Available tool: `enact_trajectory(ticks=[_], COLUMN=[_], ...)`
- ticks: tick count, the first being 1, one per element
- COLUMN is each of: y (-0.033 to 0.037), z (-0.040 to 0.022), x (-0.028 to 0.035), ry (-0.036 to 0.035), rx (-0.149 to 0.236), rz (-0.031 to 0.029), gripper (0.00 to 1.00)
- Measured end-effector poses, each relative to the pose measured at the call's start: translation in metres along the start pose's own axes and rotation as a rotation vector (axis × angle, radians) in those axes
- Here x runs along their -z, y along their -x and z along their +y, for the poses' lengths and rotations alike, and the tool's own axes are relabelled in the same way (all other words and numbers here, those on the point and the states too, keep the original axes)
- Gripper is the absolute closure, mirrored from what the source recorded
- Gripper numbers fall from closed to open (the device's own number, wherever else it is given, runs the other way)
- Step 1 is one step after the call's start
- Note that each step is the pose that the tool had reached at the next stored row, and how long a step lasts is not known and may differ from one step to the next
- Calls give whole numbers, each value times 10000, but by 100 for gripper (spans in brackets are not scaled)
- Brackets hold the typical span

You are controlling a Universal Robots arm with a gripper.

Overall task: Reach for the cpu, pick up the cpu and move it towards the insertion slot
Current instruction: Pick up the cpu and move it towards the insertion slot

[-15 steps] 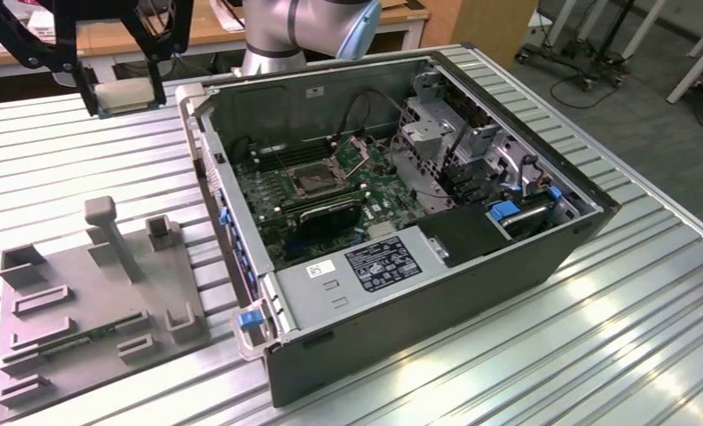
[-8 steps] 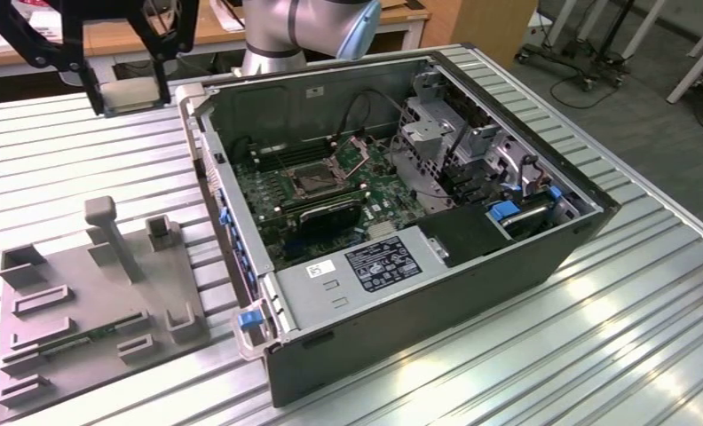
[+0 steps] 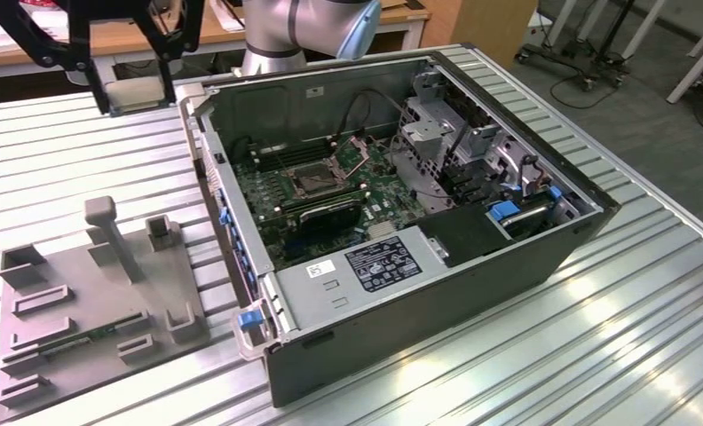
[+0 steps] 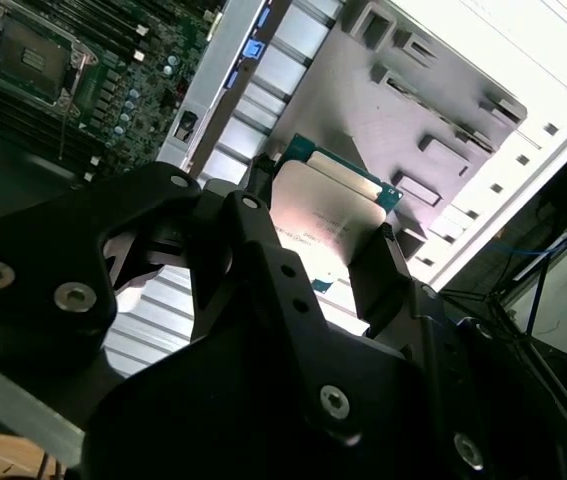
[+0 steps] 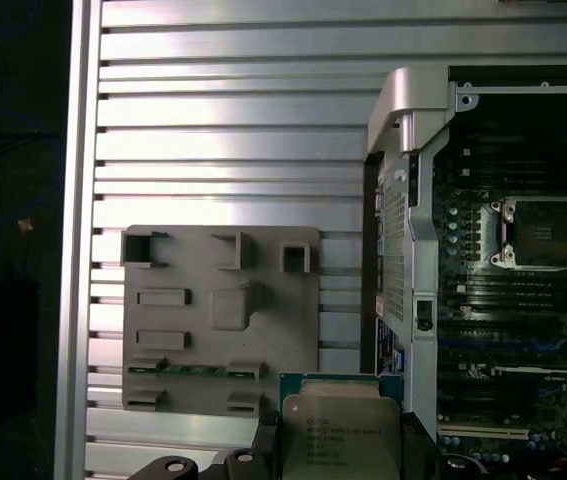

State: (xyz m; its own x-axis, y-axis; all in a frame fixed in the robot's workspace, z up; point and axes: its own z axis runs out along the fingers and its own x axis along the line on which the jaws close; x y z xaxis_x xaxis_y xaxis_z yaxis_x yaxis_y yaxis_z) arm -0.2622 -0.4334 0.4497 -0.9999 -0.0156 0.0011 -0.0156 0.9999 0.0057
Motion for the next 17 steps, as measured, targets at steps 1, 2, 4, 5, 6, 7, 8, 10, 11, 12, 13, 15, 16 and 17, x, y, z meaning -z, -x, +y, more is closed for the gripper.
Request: enact_trajectory(ticks=[1, 2, 4, 5, 6, 7, 8, 10, 11, 12, 13, 15, 16, 17], y=[3, 4, 11, 15, 19, 23, 27, 33, 37, 41, 45, 53, 57, 61], z=[0, 0, 0, 0, 0, 0, 0, 1, 3, 5, 6, 10, 12, 13], x=[0, -1, -5, -8, -11, -16, -21, -30, -33, -38, -43, -51, -55, -59], ry=[-1, 0, 0, -1, -1, 0, 0, 0, -1, 0, 1, 3, 3, 3], rx=[0, -1, 0, 1, 1, 1, 0, -1, 0, 1, 0, 1, 0, 0], rz=[1, 0, 0, 1, 1, 0, 0, -1, 1, 0, 0, 0, 0, 0], gripper=[45, 45, 45, 45, 45, 45, 45, 45, 45, 45, 45, 45, 45, 45])
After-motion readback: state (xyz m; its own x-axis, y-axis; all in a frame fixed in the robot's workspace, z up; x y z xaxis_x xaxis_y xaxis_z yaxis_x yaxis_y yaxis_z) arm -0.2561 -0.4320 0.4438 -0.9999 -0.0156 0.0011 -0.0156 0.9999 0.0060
